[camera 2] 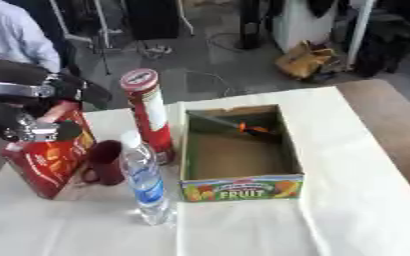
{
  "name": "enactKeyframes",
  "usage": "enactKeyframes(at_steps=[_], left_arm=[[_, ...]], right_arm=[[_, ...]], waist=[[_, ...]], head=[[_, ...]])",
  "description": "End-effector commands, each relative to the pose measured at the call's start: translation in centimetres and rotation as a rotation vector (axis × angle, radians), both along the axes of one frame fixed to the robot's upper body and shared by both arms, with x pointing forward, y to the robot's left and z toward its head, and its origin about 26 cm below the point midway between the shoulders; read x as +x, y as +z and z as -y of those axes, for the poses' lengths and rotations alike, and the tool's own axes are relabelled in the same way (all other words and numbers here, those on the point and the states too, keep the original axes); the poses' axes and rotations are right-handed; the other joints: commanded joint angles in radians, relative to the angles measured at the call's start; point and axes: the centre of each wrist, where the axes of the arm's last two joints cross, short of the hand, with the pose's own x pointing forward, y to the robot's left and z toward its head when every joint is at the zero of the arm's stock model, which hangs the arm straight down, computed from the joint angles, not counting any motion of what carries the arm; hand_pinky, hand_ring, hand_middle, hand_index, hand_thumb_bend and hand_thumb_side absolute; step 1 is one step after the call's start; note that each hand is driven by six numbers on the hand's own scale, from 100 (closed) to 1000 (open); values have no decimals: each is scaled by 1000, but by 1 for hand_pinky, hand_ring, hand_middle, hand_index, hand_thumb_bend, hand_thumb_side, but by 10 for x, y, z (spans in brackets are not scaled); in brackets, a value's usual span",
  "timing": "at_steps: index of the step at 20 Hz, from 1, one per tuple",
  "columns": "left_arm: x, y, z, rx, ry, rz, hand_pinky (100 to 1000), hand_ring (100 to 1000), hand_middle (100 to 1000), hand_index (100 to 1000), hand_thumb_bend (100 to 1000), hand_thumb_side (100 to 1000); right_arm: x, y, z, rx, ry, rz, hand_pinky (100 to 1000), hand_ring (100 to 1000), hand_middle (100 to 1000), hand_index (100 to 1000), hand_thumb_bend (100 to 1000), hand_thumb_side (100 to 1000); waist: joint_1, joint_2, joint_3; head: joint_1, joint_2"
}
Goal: Pick up objects on the table and place them in the box.
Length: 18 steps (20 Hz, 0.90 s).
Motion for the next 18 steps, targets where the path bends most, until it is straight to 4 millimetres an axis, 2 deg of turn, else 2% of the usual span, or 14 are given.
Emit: enactKeyframes(at_steps=[1,7,12,13,18], left_arm=[[-5,19,1,-10,-2,60,1000,1000,1000,1000,209,1000],[-7,28,17,-2,-27,113,1000,1000,1000,1000,247,1000],[-1,27,23,2,-40,135,1000,1000,1000,1000,276,1000],[1,26,24,8,-40,134,1000,1000,1000,1000,377,1000],[17,17,29,60,-14,85,1000,1000,1000,1000,408,1000]], right_arm=[[0,8,0,-27,17,91,743,841,709,764,100,1000],[1,8,-2,-24,24,91,743,841,709,763,100,1000],[1,8,-2,-22,25,91,742,840,708,762,100,1000],[1,8,-2,-21,25,91,741,841,707,759,100,1000],[1,9,-3,-17,24,88,741,840,705,755,100,1000]], waist=[[-4,-15,-1],[-5,-17,-5],[-4,-18,-8],[-4,-18,-7],[-4,-18,-8]], head=[[-8,1],[-10,-2],[-12,0],[-12,0],[-6,-3]])
